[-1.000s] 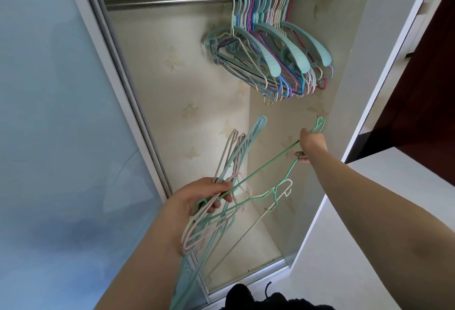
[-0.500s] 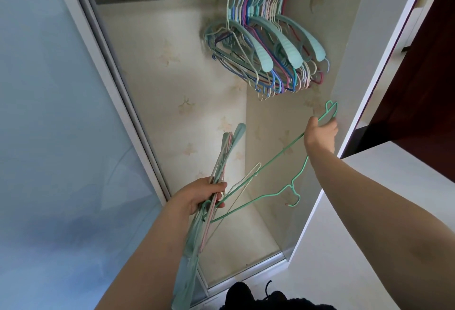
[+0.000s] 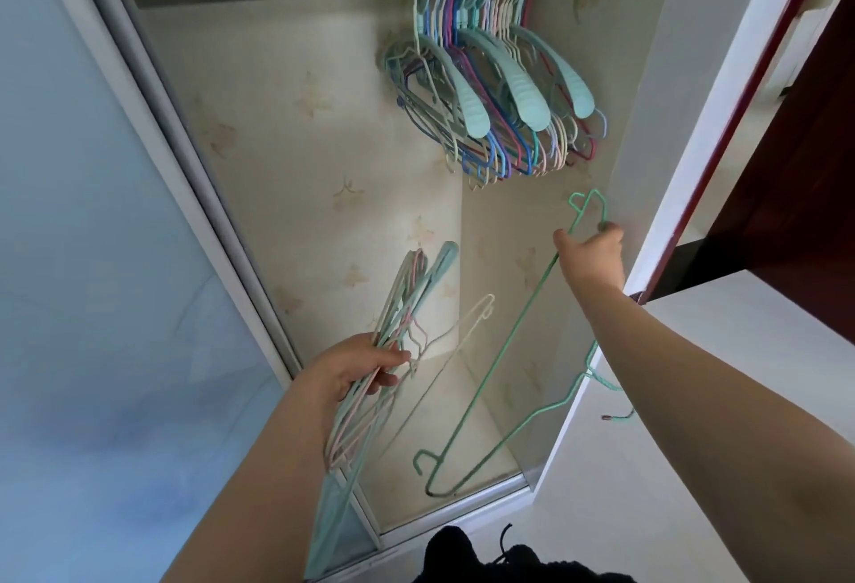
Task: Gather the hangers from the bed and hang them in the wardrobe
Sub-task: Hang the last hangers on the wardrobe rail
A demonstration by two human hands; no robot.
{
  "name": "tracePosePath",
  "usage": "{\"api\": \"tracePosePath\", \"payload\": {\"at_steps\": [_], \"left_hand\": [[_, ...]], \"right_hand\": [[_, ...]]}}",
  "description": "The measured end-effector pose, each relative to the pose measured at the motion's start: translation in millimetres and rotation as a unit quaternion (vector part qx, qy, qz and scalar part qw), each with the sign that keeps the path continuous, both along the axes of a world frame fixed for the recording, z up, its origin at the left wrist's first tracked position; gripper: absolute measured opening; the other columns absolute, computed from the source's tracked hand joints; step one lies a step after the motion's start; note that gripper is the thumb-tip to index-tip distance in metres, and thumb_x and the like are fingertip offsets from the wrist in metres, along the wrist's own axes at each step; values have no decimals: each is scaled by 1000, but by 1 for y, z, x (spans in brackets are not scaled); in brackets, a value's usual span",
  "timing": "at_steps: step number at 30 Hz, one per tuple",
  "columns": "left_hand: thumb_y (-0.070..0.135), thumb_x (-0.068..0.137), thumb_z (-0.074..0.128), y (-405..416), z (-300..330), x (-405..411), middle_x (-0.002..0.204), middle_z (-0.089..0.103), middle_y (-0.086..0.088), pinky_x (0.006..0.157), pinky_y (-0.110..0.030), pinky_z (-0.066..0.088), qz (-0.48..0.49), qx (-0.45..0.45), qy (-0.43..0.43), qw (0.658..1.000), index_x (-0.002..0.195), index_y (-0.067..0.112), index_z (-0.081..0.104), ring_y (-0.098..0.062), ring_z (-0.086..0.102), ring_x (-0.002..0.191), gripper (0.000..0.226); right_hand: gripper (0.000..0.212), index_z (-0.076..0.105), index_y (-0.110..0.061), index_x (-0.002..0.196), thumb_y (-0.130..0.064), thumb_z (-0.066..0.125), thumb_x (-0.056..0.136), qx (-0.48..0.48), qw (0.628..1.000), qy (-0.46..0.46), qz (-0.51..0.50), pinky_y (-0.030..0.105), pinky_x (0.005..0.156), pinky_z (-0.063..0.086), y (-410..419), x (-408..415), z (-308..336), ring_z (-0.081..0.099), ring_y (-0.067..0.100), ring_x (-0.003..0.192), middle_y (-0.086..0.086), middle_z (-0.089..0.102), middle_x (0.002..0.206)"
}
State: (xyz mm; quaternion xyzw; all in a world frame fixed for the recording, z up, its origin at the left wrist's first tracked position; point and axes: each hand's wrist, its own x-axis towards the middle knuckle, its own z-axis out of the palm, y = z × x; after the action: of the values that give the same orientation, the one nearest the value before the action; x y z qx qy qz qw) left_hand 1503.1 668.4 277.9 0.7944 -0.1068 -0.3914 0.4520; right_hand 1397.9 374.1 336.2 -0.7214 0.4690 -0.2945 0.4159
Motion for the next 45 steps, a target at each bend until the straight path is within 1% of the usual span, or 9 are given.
{"api": "tracePosePath", "payload": {"at_steps": [11,15,18,21,24,26,31,36,45], "left_hand": [[20,85,72,-12,-9,-8,55,49,-3,41,-20,37,205,-79,-1,976,81,11,56,-13,44,45,19],[18,86,70,-9,-8,-12,55,47,-3,37,-17,36,241,-109,1,964,75,12,53,-13,43,45,21],[14,88,68,-6,-5,-21,45,46,0,34,-17,35,277,-129,-1,952,68,12,49,-11,41,40,28],[14,88,69,-1,-3,-28,40,44,2,37,-19,36,317,-140,1,938,63,12,46,-10,41,35,34],[15,88,69,4,-1,-33,42,43,0,41,-21,34,343,-149,11,928,61,12,46,-12,40,37,35],[17,88,69,8,1,-34,46,43,-2,43,-22,32,353,-148,17,924,63,12,46,-13,40,40,34],[16,88,67,6,11,-27,43,42,-1,39,-19,32,359,-154,-4,920,67,12,46,-10,39,32,30],[17,88,68,2,28,-11,42,42,-3,45,-23,32,374,-164,-39,912,61,12,44,-14,39,34,37],[45,94,54,-5,62,7,51,46,-5,53,-28,36,419,-216,-40,881,63,10,47,-20,41,48,48]], "right_hand": [[24,66,-20,86,-18,45,98,39,944,62,323,19,52,35,54,7,-56,45,16,57,0,50,64],[22,53,-24,84,-16,37,97,81,931,80,347,28,58,46,62,6,-56,46,19,55,4,46,65],[18,50,-22,114,-19,40,99,157,894,66,414,29,63,51,63,-4,-39,57,14,50,6,60,84],[47,43,-26,124,-45,63,85,248,823,84,503,33,85,49,60,-13,-20,69,17,79,0,60,112],[62,51,-21,111,-71,57,74,304,772,103,549,38,94,45,61,-16,-9,68,17,100,1,62,121],[55,53,-20,87,-74,50,78,338,791,87,503,37,84,47,67,-13,-3,68,19,88,2,69,105],[40,56,-12,79,-34,32,103,36,923,60,378,18,51,41,91,-3,18,53,19,63,5,59,84],[33,57,-15,112,-11,27,99,-60,916,9,397,22,52,37,114,2,48,48,12,65,1,55,89],[26,53,-15,113,-14,29,103,-142,874,-231,403,22,72,42,136,24,93,48,2,70,-12,50,81]]}}
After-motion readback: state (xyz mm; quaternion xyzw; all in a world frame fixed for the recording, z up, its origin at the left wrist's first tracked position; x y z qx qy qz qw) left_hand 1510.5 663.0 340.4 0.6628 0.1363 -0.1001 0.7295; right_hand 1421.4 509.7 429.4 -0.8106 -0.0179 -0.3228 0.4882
